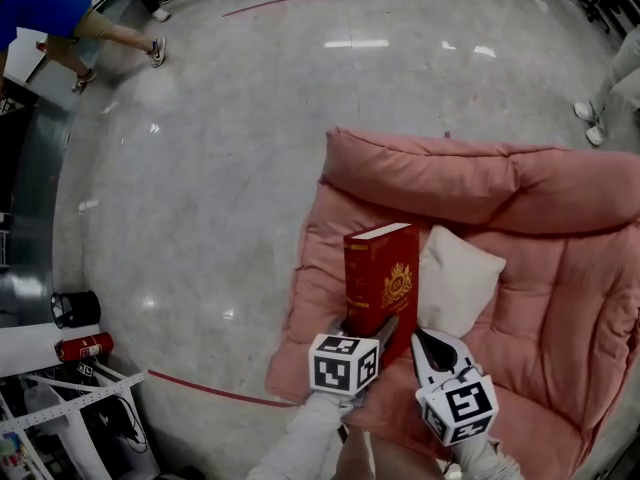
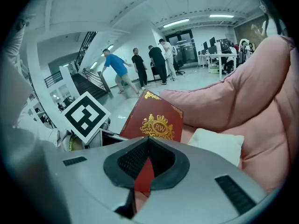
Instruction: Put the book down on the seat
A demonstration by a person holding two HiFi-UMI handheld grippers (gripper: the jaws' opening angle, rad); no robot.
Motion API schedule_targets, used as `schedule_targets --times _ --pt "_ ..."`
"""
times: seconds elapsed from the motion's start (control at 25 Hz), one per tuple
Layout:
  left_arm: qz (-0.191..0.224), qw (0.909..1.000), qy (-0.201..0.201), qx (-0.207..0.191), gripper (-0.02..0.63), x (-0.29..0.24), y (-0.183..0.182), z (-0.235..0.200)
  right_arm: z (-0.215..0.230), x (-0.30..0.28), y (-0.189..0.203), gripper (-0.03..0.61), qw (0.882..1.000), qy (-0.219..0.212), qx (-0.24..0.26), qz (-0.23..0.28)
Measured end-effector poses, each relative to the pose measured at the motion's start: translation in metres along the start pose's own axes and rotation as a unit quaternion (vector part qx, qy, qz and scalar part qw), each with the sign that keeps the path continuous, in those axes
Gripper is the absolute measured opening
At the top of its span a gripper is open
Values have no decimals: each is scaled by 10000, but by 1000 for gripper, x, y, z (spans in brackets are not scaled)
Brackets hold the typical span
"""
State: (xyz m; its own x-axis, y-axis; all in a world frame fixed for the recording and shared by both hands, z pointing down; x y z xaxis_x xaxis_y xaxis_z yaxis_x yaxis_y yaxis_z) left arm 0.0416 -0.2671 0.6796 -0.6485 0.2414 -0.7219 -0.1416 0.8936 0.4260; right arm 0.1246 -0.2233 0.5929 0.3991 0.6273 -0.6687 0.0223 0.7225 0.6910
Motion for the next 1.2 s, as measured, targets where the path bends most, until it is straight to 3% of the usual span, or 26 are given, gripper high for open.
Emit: schedule_targets --times 0.68,1.0,1.2 --pt "-562 9982 196 26 262 -52 15 -13 16 -9 17 6 9996 37 -252 -142" --pt "-798 9955 -506 -26 346 -49 21 -35 5 -14 15 5 9996 -169 -186 -148" --pt "-728 9934 -856 209 371 -32 24 -54 -4 -14 10 6 9996 -229 -145 -123"
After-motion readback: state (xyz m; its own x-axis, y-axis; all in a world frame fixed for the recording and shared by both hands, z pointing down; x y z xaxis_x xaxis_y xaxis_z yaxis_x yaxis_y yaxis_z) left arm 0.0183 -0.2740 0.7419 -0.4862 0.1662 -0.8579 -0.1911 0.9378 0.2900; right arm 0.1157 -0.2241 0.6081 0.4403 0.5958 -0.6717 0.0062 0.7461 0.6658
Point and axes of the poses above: the fingertips, and each gripper's own axes: x backward along the fingers, z to its right, y out of its underside, the point moved 4 cm from there along x, backward along the fingers, and after that the axes turned 2 degrees about -z, right-handed, at the moved point
